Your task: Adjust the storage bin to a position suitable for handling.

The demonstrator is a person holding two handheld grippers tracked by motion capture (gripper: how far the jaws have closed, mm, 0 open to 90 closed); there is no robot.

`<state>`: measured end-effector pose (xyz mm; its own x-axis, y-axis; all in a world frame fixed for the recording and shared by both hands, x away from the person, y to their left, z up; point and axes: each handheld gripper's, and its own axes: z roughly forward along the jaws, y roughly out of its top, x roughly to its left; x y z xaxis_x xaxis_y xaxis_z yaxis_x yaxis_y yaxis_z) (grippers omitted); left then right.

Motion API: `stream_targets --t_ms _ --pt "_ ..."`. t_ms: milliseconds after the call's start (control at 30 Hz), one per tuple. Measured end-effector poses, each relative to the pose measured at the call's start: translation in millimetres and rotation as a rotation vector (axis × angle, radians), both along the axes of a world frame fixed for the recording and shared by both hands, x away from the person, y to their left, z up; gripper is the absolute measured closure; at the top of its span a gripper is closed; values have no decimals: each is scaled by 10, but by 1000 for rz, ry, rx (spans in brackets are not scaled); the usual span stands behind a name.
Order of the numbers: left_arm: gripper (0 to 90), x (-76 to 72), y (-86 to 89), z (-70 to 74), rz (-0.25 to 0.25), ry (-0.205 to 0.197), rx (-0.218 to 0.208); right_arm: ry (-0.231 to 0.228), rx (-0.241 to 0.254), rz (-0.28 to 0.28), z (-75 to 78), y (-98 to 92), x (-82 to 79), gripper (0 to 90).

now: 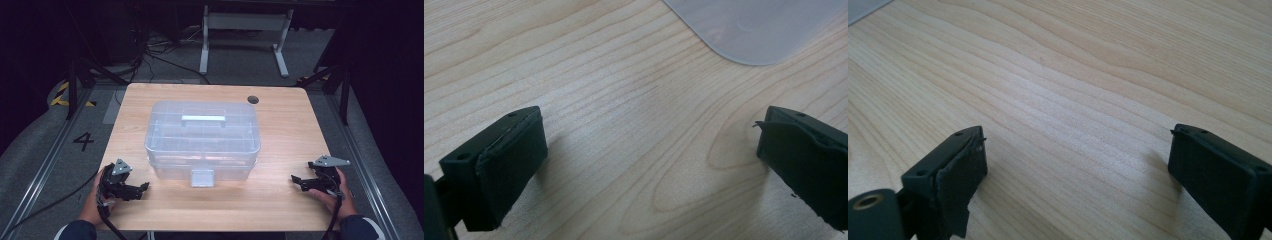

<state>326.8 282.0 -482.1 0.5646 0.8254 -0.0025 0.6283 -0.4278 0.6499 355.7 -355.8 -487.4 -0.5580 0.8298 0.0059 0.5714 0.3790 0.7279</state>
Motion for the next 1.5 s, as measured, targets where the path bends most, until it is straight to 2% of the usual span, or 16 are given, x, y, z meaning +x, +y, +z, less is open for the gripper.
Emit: stream_targets --t_ms 233,433,633,767,800,833,1100,1500 --pt "4 -27 -18 -5 28 -1 -9 0 0 -5 0 3 0 89" --pt "4 -18 -10 -2 14 -2 -1 1 -1 -26 1 21 -1 88" --pt "6 -24 -6 -3 17 -2 -6 14 -6 -21 12 30 28 86" --pt "6 -14 -1 -8 9 -6 -11 3 -7 8 42 39 4 212" --pt "6 -8 5 -5 0 -3 -7 -6 -15 10 52 41 -3 208" --pt "6 -6 5 -4 -3 -1 -8 -14 3 13 66 41 -11 210" --pt "22 -8 28 -5 -10 -12 -9 -53 44 45 241 94 -28 243" --pt "24 16 57 -4 -36 -11 -10 -107 30 70 542 212 -38 286"
